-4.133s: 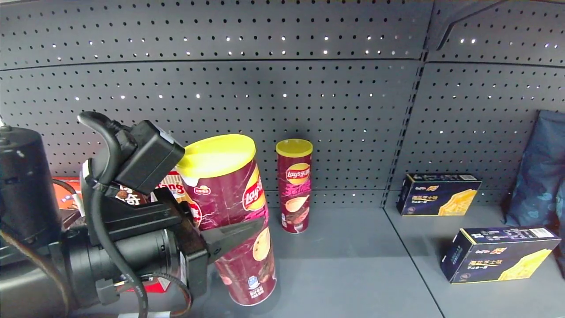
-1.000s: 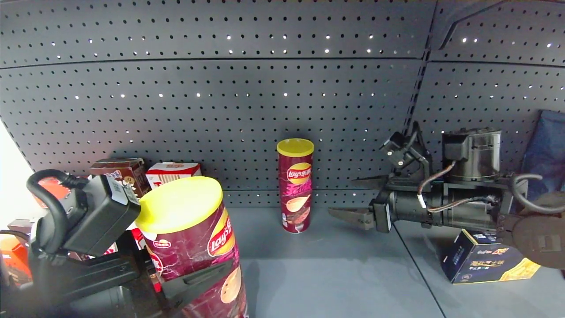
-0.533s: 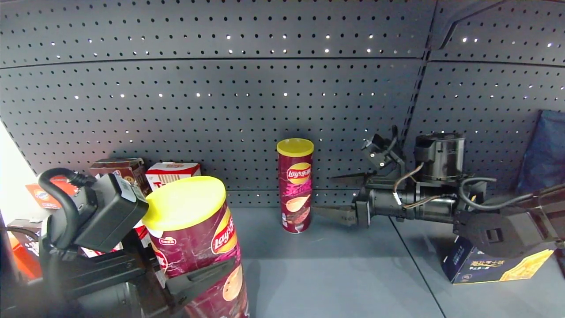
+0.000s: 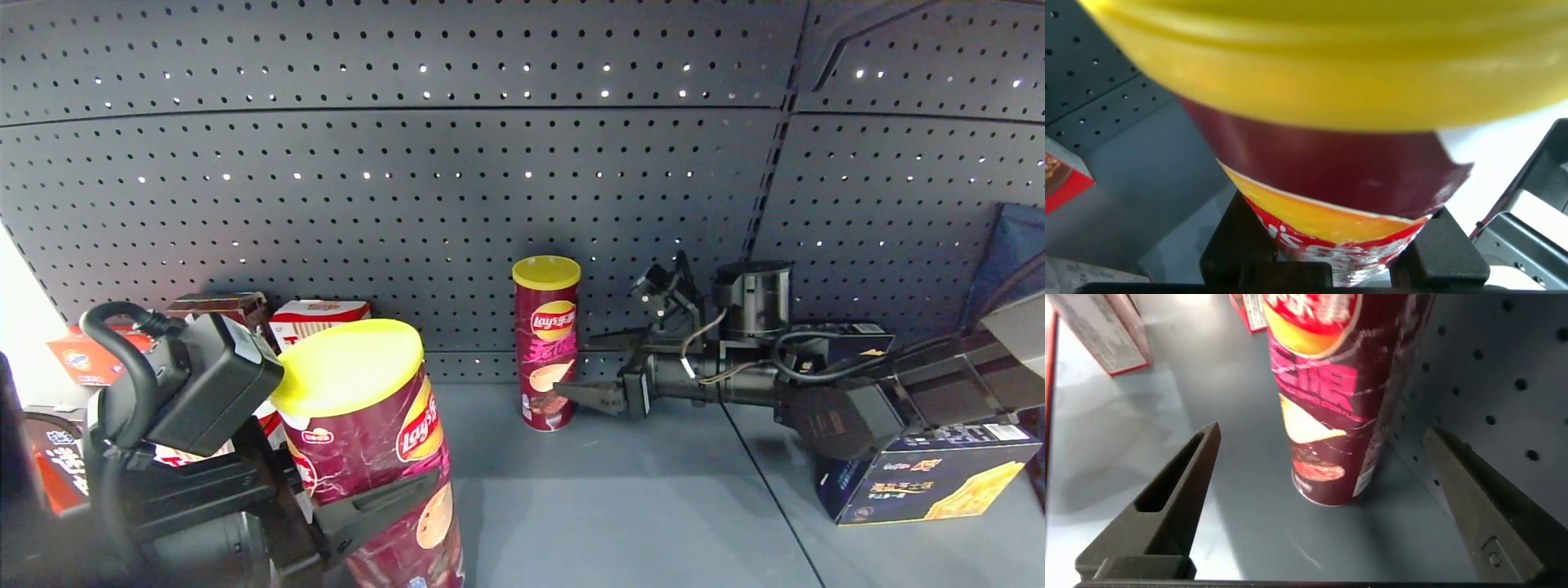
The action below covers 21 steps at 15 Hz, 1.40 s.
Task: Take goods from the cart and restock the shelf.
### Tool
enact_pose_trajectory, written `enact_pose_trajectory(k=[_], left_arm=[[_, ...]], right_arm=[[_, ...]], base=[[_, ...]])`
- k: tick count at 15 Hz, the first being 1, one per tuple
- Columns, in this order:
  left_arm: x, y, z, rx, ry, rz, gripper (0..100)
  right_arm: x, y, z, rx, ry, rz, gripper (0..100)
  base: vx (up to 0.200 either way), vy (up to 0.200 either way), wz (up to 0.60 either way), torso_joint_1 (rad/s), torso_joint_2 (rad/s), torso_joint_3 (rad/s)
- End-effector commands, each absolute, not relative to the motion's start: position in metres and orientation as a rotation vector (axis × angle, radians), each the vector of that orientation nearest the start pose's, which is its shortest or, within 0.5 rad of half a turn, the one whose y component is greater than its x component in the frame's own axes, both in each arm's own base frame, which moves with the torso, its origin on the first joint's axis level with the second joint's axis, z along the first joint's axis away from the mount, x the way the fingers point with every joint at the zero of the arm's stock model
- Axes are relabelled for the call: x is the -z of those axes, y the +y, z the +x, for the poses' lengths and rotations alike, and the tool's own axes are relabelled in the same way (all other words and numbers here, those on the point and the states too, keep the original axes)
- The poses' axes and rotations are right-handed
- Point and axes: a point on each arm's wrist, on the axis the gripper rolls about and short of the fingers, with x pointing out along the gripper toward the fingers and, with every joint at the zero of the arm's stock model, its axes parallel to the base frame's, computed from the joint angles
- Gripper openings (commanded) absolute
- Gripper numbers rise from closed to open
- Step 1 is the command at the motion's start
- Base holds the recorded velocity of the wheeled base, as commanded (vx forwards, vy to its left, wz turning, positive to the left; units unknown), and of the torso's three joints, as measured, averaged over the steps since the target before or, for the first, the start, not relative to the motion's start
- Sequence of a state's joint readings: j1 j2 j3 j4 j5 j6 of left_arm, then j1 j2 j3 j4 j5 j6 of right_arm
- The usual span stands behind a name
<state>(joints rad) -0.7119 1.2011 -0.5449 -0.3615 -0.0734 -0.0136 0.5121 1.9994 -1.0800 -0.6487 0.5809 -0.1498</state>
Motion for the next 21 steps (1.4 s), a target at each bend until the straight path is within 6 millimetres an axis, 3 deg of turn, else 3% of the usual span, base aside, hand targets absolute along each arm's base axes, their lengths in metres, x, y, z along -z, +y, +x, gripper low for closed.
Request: enact_pose_trajectory(k=[1,7,16,17,21], left_arm=[[-0.205,-0.117,0.133,0.776,0.291,0.081,0],[-0.208,-0.117,0.136,0.769,0.282,0.077,0],[-0.208,-0.117,0.136,0.769,0.282,0.077,0],[-0.208,-0.117,0.135,0.769,0.283,0.078,0],[-0.207,-0.116,0.135,0.766,0.284,0.076,0]], right_arm=[[-0.142,0.204,0.338,-1.105,0.226,-0.123,100],[-0.125,0.218,0.360,-1.105,0.229,-0.124,100],[-0.112,0.238,0.374,-1.126,0.222,-0.126,100],[-0.109,0.242,0.375,-1.132,0.223,-0.129,0],[-0.111,0.250,0.371,-1.146,0.214,-0.133,0]], base=[[0.000,0.000,0.00,0.000,0.00,0.000],[0.000,0.000,0.00,0.000,0.00,0.000],[0.000,0.000,0.00,0.000,0.00,0.000],[0.000,0.000,0.00,0.000,0.00,0.000],[0.000,0.000,0.00,0.000,0.00,0.000]])
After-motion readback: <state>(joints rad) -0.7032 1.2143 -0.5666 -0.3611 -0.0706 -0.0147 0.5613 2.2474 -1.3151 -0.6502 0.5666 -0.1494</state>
